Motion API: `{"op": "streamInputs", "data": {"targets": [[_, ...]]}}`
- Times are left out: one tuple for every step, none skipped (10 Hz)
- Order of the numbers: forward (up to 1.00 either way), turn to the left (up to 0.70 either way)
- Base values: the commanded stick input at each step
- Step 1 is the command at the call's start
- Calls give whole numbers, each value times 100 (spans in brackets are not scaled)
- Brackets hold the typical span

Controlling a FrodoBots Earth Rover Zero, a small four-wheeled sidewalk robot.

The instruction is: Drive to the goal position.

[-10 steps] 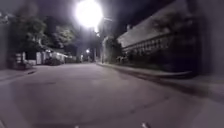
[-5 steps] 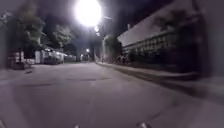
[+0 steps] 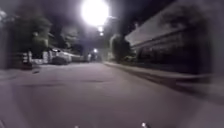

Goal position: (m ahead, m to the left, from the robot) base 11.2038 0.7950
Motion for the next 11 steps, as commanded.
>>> {"op": "streamInputs", "data": {"targets": [[50,3],[50,0],[50,0],[50,0],[50,0],[50,0],[50,0],[50,0],[50,0],[50,-17],[50,-44]]}}
